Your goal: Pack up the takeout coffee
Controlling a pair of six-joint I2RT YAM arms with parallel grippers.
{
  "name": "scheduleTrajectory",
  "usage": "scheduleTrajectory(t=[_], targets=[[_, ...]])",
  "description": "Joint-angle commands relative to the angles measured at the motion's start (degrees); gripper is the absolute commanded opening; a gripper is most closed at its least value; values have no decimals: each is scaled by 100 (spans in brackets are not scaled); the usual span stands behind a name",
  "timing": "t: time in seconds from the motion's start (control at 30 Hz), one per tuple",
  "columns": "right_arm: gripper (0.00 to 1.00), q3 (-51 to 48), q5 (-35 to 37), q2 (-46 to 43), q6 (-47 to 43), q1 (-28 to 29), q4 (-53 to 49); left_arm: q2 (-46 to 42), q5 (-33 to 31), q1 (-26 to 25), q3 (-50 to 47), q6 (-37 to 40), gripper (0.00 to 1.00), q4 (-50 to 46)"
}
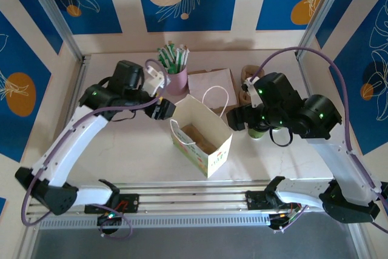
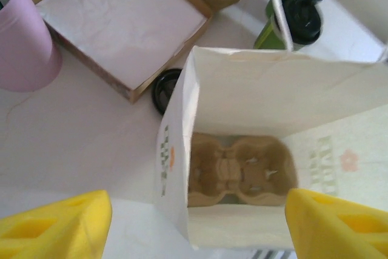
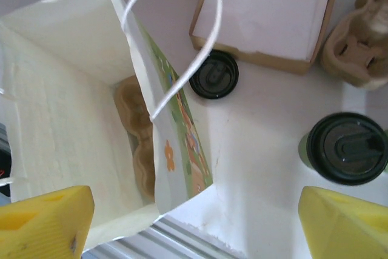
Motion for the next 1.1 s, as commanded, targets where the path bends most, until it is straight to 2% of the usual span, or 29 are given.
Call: scheduleTrajectory(t=[0.0, 0.23, 0.53, 0.67, 0.77, 0.8, 1.07], targets=[[87, -163, -293, -174, 118, -90, -103, 365, -762, -321, 508, 432, 76, -315], [87, -413, -413, -458, 54, -268, -134, 1136, -1555, -717, 1158, 683, 75, -721], [87, -693, -596, -642, -16, -419, -65, 1459, -1670, -767, 1263, 668, 67, -782], [87, -814, -648, -680, -15, -460, -16, 1574, -1753, -771, 1401, 608, 55, -818], [87, -952, -676, -701, -12, -490, -1, 1643, -1795, -766, 1481, 567, 35, -858], [87, -999, -674, -707, -16, -503, 9, 1653, -1825, -759, 1493, 547, 31, -869], [88, -1691, -218, -604, -111, -1021, -44, 1545, -2262, -745, 1490, 116, 12, -1160]])
